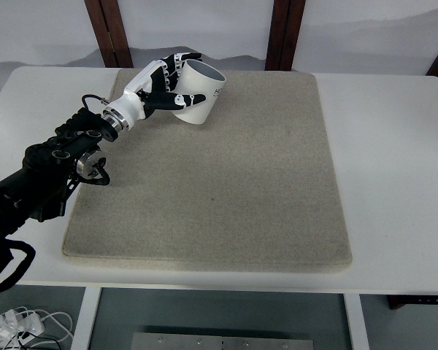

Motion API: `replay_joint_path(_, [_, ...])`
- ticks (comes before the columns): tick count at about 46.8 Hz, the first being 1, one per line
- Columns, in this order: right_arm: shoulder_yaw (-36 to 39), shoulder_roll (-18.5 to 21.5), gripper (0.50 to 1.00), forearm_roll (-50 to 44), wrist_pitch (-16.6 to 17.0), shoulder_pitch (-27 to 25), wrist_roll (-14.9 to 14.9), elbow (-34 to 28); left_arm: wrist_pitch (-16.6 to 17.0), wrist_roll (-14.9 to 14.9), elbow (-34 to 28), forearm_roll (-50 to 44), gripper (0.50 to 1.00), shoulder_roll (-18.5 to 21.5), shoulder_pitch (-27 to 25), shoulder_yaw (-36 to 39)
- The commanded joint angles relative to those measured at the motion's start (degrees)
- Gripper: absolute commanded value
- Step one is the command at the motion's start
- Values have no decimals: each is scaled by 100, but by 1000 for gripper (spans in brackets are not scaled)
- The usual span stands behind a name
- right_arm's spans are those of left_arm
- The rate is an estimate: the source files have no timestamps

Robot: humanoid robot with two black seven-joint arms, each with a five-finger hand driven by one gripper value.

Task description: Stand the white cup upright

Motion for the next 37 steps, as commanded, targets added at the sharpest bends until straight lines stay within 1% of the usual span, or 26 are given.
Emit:
replay_joint_path(1, [1,0,952,0,0,1,1,0,46,0,-8,17,500,-12,0,-7])
replay_joint_path(5, [1,0,952,8,0,1,1,0,55,0,1,26,500,-73,26,-16])
replay_joint_path(23, [1,0,952,0,0,1,1,0,186,0,1,26,500,-109,79,-7])
replay_joint_path(33, [1,0,952,0,0,1,1,0,248,0,141,105,500,-109,132,107])
replay_joint_path(36, [1,0,952,8,0,1,1,0,248,0,168,105,518,-109,193,116])
replay_joint_path(37, [1,0,952,0,0,1,1,0,265,0,185,105,540,-109,211,116])
